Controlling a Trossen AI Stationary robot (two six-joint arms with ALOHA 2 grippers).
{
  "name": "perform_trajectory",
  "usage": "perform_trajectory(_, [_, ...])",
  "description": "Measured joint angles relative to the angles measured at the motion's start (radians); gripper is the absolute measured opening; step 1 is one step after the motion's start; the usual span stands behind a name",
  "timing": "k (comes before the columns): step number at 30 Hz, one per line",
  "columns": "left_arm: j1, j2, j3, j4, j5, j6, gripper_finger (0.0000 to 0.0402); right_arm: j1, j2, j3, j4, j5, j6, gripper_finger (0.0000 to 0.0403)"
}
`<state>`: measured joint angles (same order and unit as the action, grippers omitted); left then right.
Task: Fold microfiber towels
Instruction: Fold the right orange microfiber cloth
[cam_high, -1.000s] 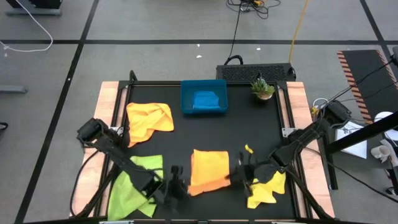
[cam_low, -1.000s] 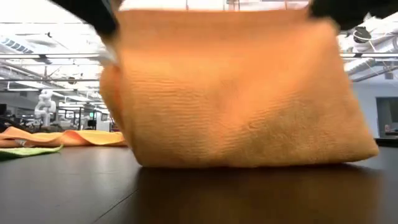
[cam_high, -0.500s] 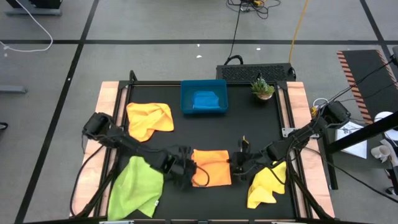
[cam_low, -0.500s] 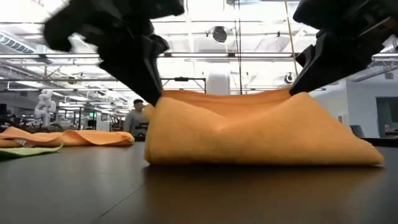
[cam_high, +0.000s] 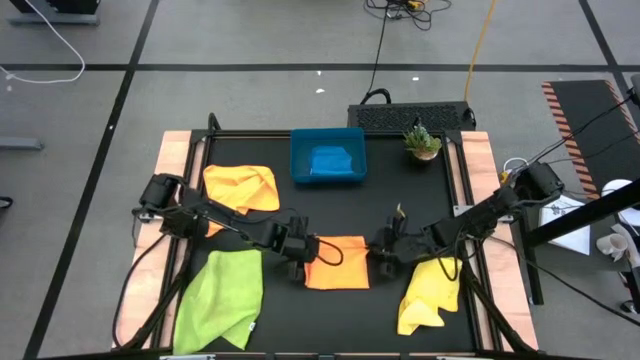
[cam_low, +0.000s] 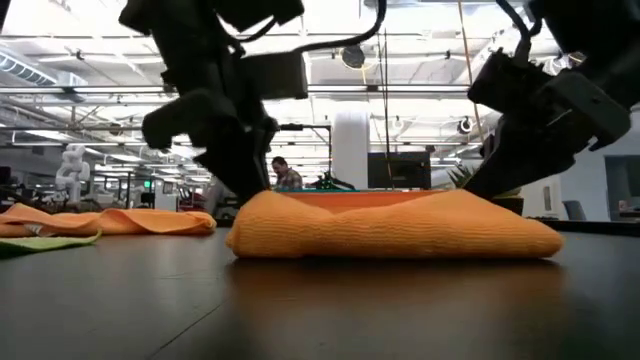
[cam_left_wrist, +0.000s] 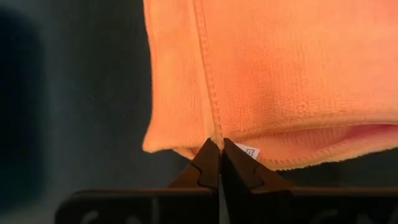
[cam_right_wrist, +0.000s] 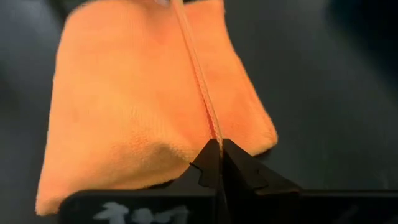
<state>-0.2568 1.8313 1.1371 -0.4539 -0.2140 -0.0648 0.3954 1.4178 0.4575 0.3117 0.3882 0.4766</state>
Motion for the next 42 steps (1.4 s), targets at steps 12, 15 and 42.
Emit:
perform_trajectory(12, [0.031,0.000,-0.043,0.096,-0.002,0.013,0.0007,-0.079,-0.003,-0.056,0.161,-0.024,-0.079,0.0060])
perform_trajectory(15, [0.034,0.000,-0.043,0.091,-0.015,0.031,0.0011,-0.094,-0.015,-0.056,0.171,-0.024,-0.089,0.0085])
perform_trajectory(42, [-0.069,-0.003,-0.061,0.265,-0.095,-0.122,0.0127,-0.091,0.131,-0.054,0.289,-0.154,-0.136,0.0093])
